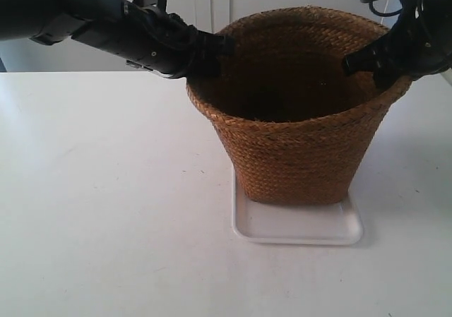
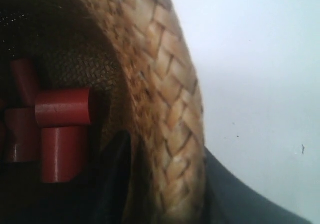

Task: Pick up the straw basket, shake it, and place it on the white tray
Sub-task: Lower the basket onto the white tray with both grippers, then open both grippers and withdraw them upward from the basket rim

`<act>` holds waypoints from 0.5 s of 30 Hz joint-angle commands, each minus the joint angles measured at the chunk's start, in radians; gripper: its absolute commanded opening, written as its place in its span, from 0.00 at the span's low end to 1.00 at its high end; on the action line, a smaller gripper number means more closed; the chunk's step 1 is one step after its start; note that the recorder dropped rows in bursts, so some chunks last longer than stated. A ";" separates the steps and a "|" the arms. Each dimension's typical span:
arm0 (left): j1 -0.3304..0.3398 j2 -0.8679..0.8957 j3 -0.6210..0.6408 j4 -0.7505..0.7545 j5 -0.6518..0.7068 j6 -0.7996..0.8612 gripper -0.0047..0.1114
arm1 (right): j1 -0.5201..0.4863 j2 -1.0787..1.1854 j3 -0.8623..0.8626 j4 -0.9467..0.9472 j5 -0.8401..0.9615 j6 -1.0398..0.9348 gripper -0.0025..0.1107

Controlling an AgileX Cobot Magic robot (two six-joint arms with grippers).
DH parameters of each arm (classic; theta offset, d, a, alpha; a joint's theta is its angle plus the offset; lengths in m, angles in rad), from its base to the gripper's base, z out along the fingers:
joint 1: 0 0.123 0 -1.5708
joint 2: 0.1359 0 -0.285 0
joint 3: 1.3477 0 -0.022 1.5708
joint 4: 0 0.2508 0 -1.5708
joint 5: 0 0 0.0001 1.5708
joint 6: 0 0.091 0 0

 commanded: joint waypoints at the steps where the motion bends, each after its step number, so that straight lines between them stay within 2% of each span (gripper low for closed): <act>1: 0.002 0.002 -0.005 0.031 0.002 0.053 0.06 | -0.014 0.000 0.004 -0.069 0.007 -0.006 0.09; 9: 0.002 0.002 -0.005 0.031 0.006 0.053 0.39 | -0.014 0.000 0.004 -0.048 0.005 -0.006 0.34; 11: 0.002 0.002 -0.005 0.031 0.012 0.053 0.43 | -0.014 0.000 0.004 -0.033 -0.004 -0.014 0.42; 15: 0.002 0.002 -0.005 0.033 0.028 0.053 0.45 | -0.014 0.000 0.004 -0.031 -0.026 -0.021 0.60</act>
